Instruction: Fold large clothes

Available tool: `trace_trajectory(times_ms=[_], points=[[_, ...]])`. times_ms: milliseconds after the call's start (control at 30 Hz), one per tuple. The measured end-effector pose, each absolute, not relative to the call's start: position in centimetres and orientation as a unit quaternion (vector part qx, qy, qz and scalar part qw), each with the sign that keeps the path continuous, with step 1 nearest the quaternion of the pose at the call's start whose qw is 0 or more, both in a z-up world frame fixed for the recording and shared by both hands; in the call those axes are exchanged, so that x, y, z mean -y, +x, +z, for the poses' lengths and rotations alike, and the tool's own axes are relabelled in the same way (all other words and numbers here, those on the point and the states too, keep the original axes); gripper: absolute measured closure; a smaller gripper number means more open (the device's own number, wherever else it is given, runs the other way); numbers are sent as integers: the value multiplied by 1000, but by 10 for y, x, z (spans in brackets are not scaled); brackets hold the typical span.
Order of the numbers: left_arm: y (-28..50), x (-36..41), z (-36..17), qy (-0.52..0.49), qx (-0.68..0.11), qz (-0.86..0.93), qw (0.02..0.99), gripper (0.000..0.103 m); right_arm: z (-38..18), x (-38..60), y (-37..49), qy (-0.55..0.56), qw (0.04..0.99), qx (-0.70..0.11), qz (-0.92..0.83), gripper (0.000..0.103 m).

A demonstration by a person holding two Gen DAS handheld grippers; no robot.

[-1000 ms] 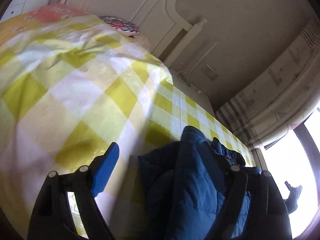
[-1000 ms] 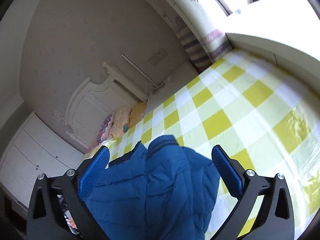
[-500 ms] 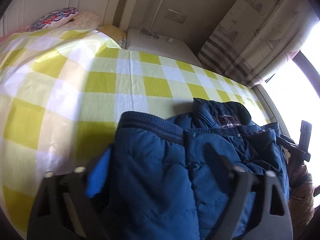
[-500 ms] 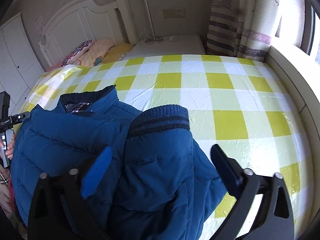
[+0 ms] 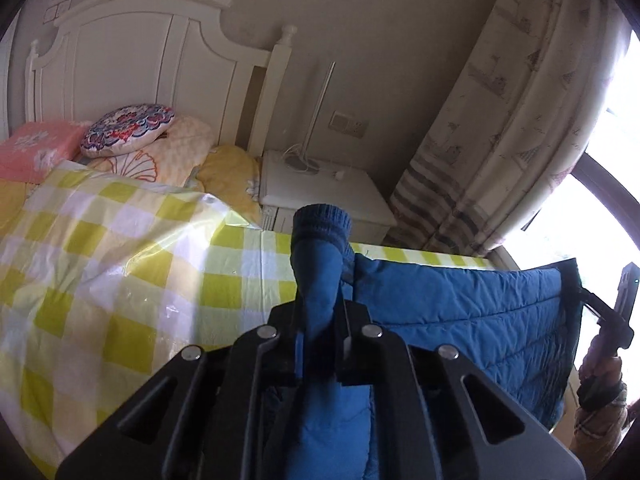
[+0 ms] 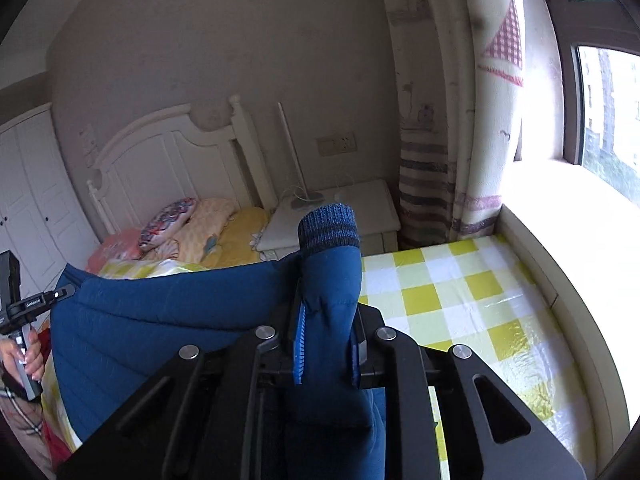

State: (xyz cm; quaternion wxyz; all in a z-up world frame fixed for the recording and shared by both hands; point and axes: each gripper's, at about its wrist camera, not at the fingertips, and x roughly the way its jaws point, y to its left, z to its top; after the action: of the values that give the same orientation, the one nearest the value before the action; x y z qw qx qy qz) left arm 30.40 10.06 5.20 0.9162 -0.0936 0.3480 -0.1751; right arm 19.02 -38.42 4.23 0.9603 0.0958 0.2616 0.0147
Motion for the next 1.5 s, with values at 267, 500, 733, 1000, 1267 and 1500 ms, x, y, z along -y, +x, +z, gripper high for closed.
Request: trace_trajectory(times_ms=[267,500,733,1000,1267,1500], points=[[370,-96,-124,-147,-465,-123,865,79,-122,406,272,154,900,-404,-58,83],[362,-102,-119,-151,-423,-107,887,79,-118,402,270,133,912,-385,-52,83],[365,-106,-118,-156,-445,-83,878,52,-136,405,275,139,902,-404,-66,77],[314,-83,-26,-114,-287,-32,951,11,-143,437,262,248,888,-384,-56,4],[321,44,-38,80,-316,-115,938,3,-96,426,234,227,925,-296,-73,7],[337,60,-65,90,-358,-113,923,3,-59,298,257,-1,940,-341,30,19]])
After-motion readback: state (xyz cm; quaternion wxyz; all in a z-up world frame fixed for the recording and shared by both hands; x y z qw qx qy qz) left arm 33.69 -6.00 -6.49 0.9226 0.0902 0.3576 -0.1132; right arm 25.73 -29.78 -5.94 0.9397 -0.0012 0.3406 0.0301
